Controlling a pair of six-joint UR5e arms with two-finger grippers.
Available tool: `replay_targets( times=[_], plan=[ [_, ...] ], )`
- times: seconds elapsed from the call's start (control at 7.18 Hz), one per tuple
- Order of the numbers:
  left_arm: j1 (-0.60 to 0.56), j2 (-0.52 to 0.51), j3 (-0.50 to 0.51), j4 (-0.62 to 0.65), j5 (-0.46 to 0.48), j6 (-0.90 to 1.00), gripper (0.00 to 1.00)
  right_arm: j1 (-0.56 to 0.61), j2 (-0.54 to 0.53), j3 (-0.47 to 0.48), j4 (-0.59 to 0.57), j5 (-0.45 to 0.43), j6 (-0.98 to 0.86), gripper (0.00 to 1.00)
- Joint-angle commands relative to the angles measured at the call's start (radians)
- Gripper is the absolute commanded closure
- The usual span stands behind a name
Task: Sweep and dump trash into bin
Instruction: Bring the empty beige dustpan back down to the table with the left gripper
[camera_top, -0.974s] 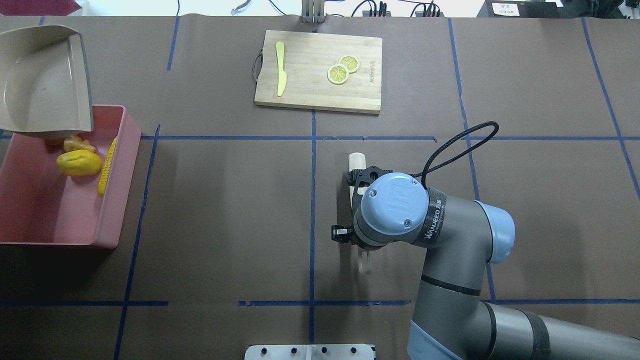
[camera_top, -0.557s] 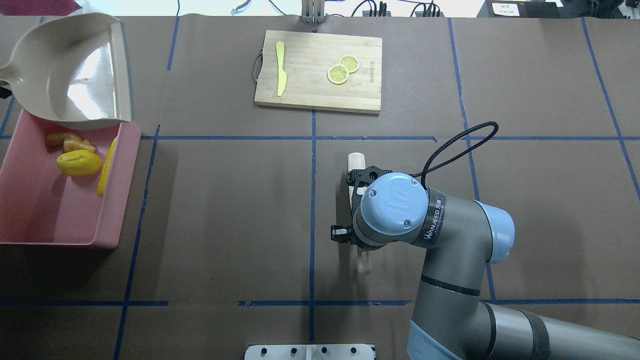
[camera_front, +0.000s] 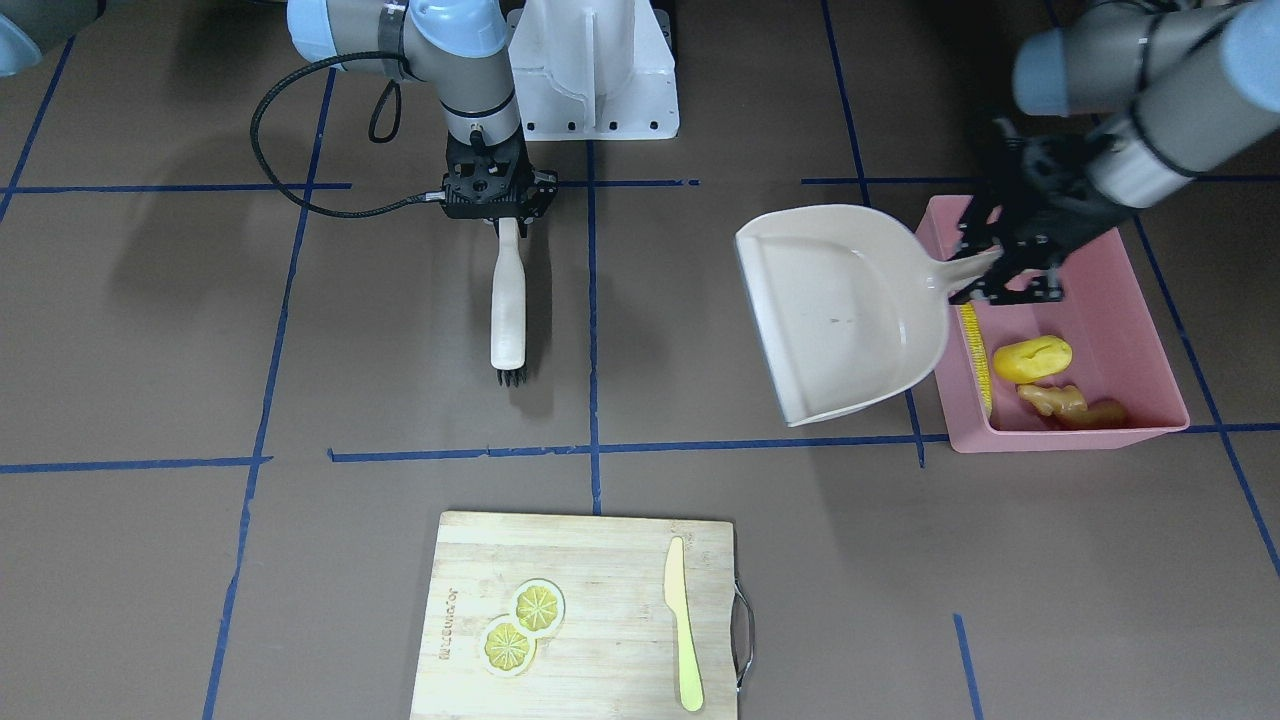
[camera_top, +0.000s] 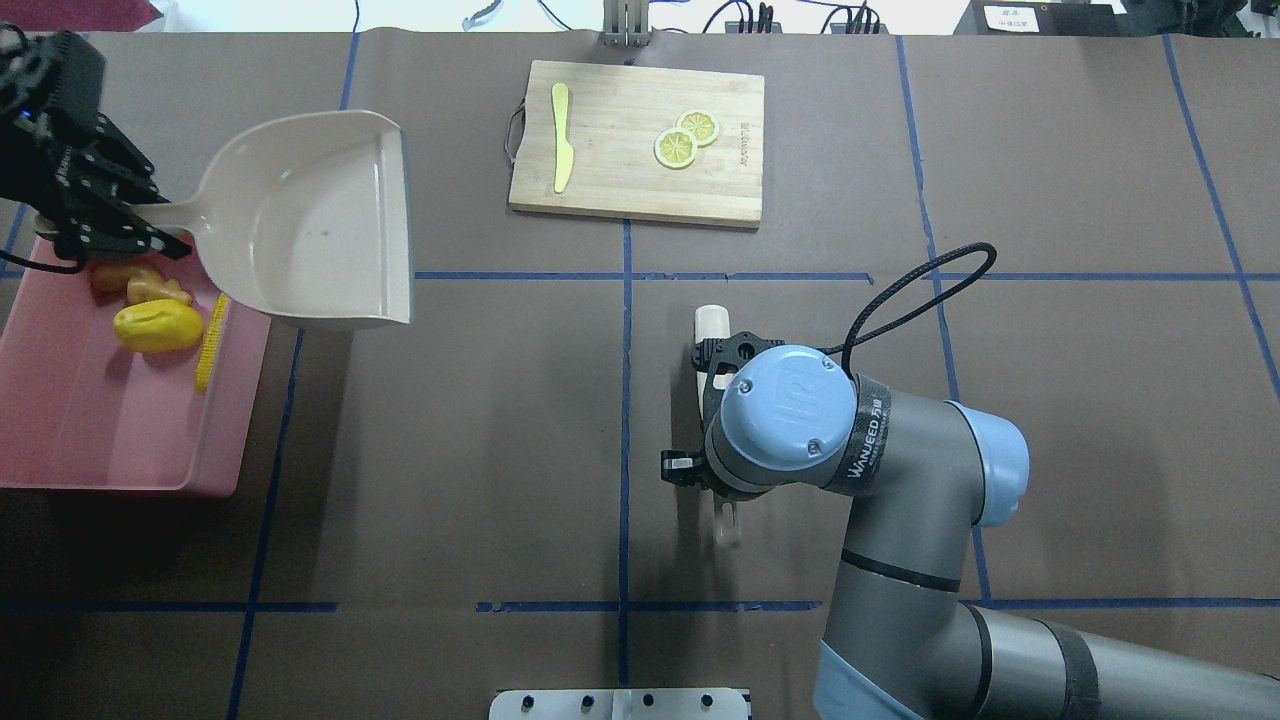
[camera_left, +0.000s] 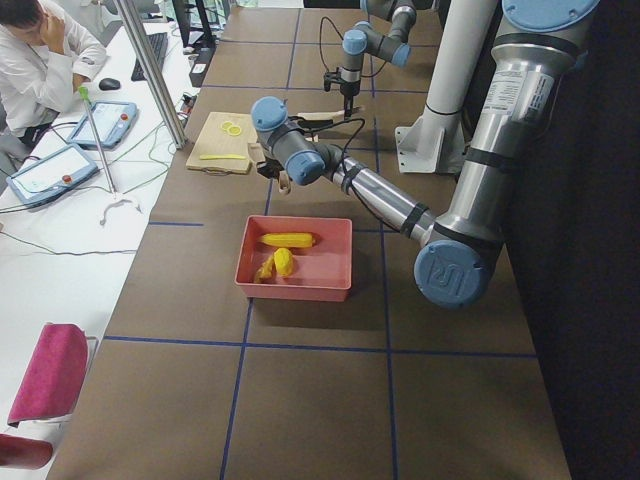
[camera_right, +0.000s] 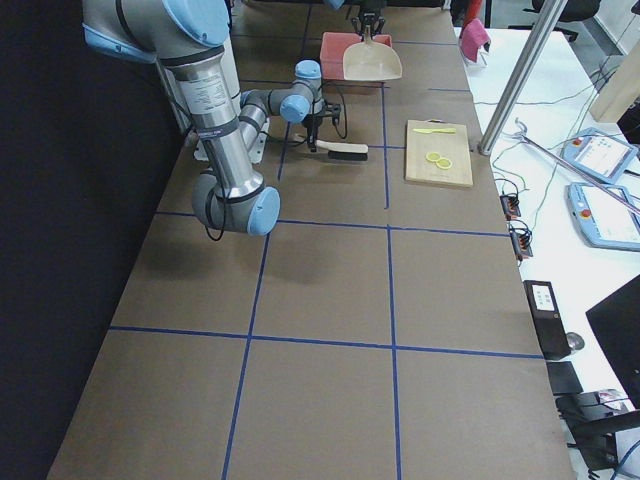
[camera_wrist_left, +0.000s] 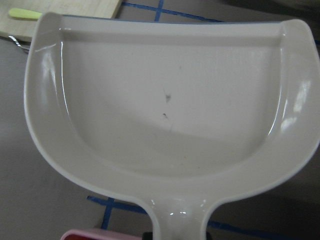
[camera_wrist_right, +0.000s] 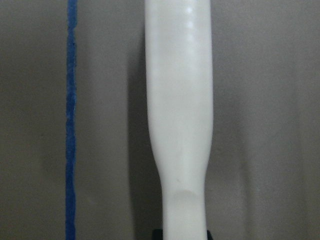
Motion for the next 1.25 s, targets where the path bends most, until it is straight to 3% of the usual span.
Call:
replay_targets(
  times=[0.0,0.42,1.11],
  plan=[
    [0.159,-0.017,-0.004,-0.049,0.156,-0.076,1.00,-0.002,0.001,0.000,0.000,0.000,0.001,1.00],
    [0.326,-0.049,0.016,-0.109,0.316,-0.159,0.98,-0.002,-0.001,0.000,0.000,-0.002,0.006,1.00],
    [0.427,-0.069,0.062,-0.117,0.400,-0.159,0.89,-0.003,-0.001,0.000,0.000,-0.002,0.012,1.00]
  ],
)
